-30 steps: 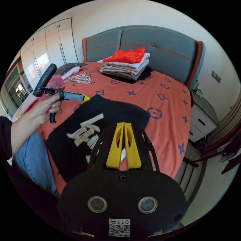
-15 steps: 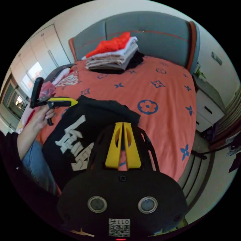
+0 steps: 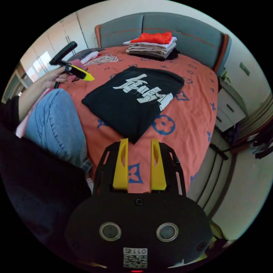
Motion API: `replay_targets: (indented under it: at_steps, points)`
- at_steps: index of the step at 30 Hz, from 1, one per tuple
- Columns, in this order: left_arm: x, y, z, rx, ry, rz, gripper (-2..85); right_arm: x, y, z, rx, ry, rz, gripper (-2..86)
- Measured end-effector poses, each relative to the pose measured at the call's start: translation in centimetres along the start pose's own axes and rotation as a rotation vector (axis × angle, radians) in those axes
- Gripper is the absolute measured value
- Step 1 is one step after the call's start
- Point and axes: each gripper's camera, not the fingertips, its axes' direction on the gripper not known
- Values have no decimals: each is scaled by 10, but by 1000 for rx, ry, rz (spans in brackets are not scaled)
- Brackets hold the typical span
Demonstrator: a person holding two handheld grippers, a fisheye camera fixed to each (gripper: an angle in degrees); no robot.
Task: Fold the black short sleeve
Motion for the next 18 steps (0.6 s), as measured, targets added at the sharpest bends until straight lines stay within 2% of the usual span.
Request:
replay_targets:
  at_steps: [2,4,7,11,15,18]
  points:
    - [19,5,-14,25,13,58,104,-31,-3,-9,13,150,-114,107]
    - [43,2,-25,40,16,142,104,-55,-7,-14,5,210,-227,106]
    - [104,-9,-25,-42,-138,332,116,-96,-13,-13,5,320,-408,106]
    - [193,-19,-3,-106,-347,564,140,-147,-20,10,27,625,-596,104]
    - [248,-22,33,-208,-474,715,165,-169,-29,19,-22,648,-665,98]
    - [279,-17,75,-394,-625,865,191,-178,-35,9,-18,636,-683,99]
